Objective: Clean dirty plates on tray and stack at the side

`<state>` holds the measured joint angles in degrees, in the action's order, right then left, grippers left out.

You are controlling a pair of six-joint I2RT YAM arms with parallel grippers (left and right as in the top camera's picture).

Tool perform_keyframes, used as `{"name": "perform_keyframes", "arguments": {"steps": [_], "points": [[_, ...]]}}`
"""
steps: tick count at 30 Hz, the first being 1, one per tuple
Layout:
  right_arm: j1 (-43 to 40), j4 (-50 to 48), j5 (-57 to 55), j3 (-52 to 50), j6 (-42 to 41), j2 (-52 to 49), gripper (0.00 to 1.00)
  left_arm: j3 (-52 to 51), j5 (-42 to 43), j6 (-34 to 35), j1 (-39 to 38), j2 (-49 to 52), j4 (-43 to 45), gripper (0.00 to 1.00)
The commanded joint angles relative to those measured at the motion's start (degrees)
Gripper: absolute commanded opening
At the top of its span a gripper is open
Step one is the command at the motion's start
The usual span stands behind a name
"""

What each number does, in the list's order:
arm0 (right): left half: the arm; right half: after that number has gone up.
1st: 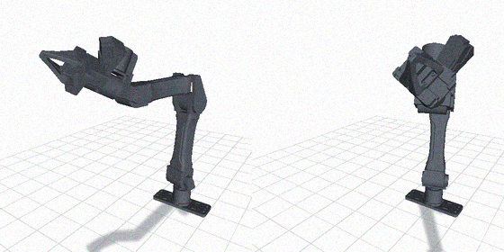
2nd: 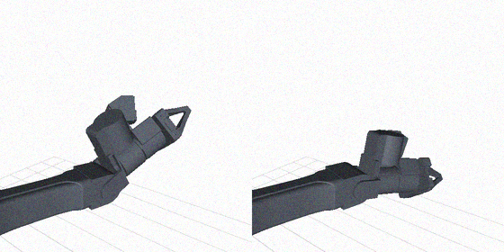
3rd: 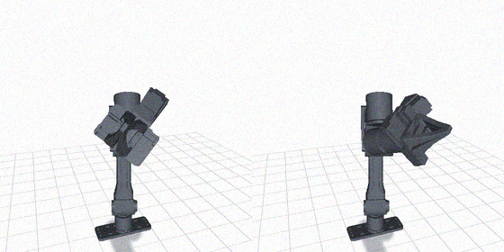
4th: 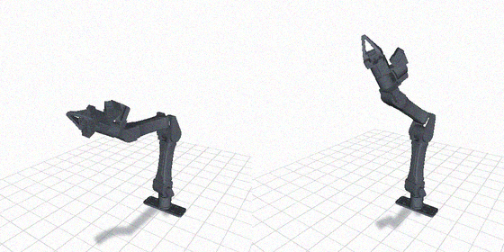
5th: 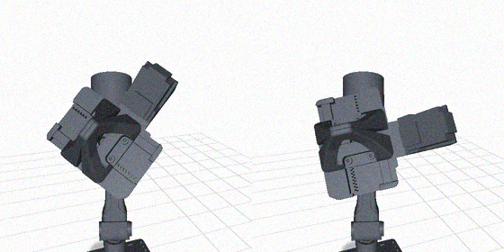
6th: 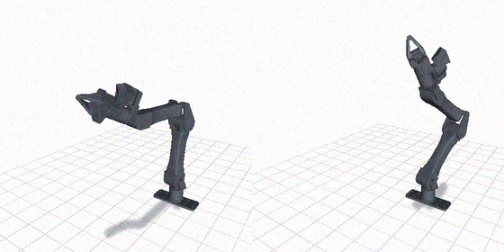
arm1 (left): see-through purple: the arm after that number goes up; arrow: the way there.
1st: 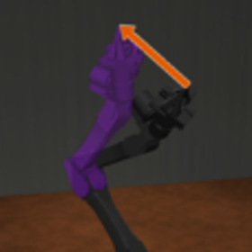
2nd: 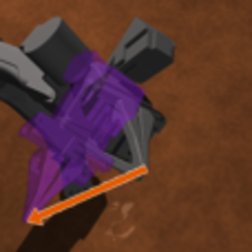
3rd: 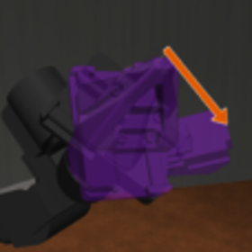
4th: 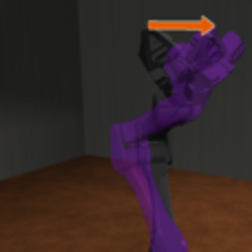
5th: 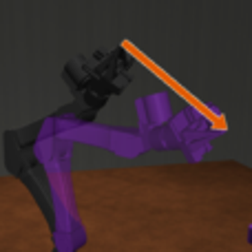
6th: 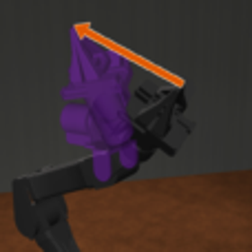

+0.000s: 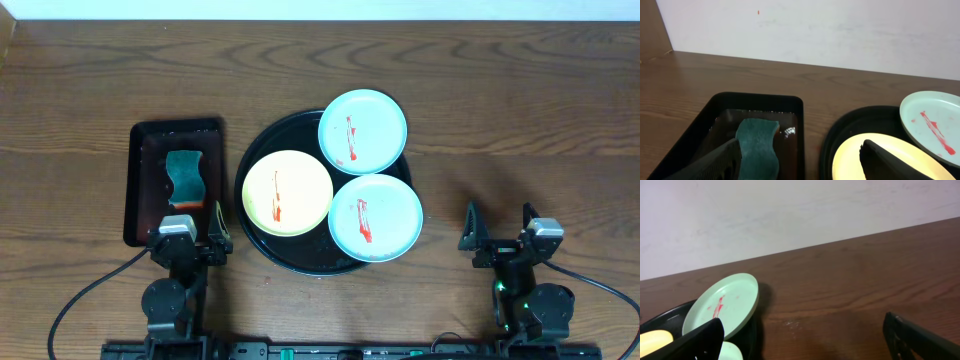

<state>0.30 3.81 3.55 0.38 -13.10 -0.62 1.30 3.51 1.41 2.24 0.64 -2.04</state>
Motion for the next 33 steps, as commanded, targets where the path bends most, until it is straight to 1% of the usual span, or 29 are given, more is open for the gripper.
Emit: {"name": "perform_keyframes", "arguments": {"steps": [1, 7, 8, 10, 13, 16, 20, 24, 28, 33], "points": [[0.55, 0.26, -0.28, -0.07, 0.52, 0.24, 0.99, -1.07, 0.46, -0.70, 0.24, -0.31, -1.53, 0.76], [0.55, 0.11, -0.81, -0.07, 0.55, 0.24, 0.99, -1.07, 4.26, -0.68, 0.24, -0.31, -0.81, 0.76], [0.55, -1.70, -2.95, -0.07, 0.50, 0.24, 0.99, -1.01, 6.38, -0.74, 0.24, -0.31, -0.31, 0.77], [0.55, -1.75, -2.80, -0.07, 0.11, 0.24, 0.99, -0.42, 8.17, -0.70, 0.24, -0.26, -0.59, 0.76], [0.55, -1.95, -0.33, -0.07, -2.21, 0.24, 0.99, 2.19, 9.60, 0.52, 0.24, 0.87, -2.23, 0.77], [0.55, -3.34, 4.57, -0.02, -2.27, 0.22, 0.99, 6.43, 9.62, 1.68, 0.24, 3.67, -4.39, 0.77], [0.55, -3.54, 10.19, 1.20, -2.27, -0.20, 0.99, 15.10, 10.27, 1.64, 0.24, 10.99, -9.33, 0.77], [0.55, -2.67, 15.28, 4.46, -2.36, -2.91, 0.99, 26.25, 11.10, 1.64, 0.24, 21.22, -18.40, 0.77], [0.55, -2.05, 18.56, 10.05, -5.33, -8.92, 0.99, 37.68, 11.08, 1.62, 0.24, 32.24, -27.02, 0.76], [0.55, 0.35, 23.52, 20.59, -5.51, -20.46, 0.99, 52.46, 11.04, 0.39, 0.24, 44.54, -38.56, 0.76]]}}
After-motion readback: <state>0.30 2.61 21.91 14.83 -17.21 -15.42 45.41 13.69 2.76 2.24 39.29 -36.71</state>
